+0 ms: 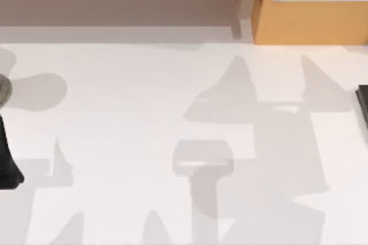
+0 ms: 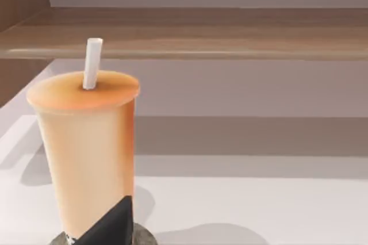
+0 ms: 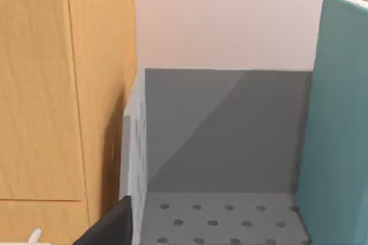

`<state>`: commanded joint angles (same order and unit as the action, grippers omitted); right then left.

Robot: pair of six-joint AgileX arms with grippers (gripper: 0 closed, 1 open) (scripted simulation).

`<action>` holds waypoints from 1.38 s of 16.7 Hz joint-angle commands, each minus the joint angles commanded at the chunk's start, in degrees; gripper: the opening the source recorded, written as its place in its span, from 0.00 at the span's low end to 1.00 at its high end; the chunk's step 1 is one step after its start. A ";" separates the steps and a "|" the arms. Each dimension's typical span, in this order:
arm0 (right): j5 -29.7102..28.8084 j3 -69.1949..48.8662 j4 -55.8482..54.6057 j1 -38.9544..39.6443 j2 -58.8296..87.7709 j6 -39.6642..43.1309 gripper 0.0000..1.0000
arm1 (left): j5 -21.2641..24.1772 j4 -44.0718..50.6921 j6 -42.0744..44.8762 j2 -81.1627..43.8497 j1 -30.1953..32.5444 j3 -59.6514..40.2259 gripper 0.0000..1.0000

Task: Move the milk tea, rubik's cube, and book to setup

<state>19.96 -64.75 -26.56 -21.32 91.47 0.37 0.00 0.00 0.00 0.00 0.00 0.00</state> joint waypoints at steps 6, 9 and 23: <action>4.87 -15.77 -6.47 -5.20 22.18 0.09 1.00 | 0.00 0.00 0.00 0.00 0.00 0.00 1.00; 5.58 -18.00 -7.42 -5.95 25.13 0.10 1.00 | 0.00 0.00 0.00 0.00 0.00 0.00 1.00; 3.95 -26.73 -4.32 -4.40 30.81 0.15 1.00 | 0.00 0.00 0.00 0.00 0.00 0.00 1.00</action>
<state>23.91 -91.48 -30.88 -25.72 122.28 0.52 0.00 0.00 0.00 0.00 0.00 0.00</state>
